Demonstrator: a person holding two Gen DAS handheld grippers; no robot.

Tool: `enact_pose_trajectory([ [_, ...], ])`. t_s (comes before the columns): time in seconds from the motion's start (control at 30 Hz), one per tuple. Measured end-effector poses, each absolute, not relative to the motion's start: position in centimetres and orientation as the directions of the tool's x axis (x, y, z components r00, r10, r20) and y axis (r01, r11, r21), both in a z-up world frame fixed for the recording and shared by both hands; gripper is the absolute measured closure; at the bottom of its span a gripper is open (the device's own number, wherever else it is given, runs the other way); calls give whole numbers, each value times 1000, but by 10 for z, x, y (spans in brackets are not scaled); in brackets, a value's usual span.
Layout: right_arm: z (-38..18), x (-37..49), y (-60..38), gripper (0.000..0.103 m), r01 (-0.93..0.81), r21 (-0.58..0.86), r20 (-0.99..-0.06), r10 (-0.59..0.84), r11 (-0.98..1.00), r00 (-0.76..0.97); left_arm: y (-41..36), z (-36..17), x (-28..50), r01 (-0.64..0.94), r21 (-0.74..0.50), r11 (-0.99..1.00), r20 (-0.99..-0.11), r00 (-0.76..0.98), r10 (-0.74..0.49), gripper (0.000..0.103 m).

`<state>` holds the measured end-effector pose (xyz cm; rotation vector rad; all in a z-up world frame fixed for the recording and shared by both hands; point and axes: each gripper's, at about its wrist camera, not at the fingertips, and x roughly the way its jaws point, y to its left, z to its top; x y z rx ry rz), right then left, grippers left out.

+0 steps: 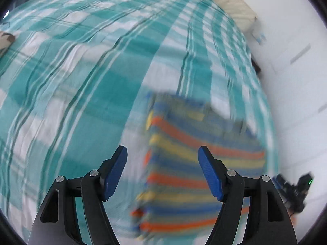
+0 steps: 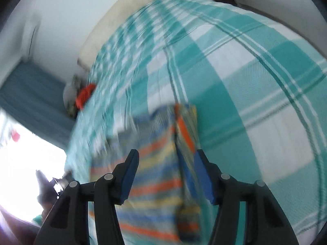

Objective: Fold small clothes
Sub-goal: 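Grasp the sweater hem with the left gripper while the right gripper grasps the hem, then fold the hem over toward the collar with both grippers and release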

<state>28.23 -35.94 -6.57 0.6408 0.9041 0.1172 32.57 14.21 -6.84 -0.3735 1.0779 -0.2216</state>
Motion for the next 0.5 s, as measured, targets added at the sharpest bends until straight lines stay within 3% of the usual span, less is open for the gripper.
enact_pose_trajectory([
  [0.07,-70,254,-344,46,96,430,-745,293,898,599,150,-75,290,31,-346,938,-827,462,-320,28],
  [0.2,-82,193,-343,45,17,295,-774,228,955,591,166,-91,223,46,-297,954,-829,484,-281,19],
  [0.5,-127,138,-336,32,74,123,-786,51,990,616,155,-132,180,12,-215,976,-820,542,-187,10],
])
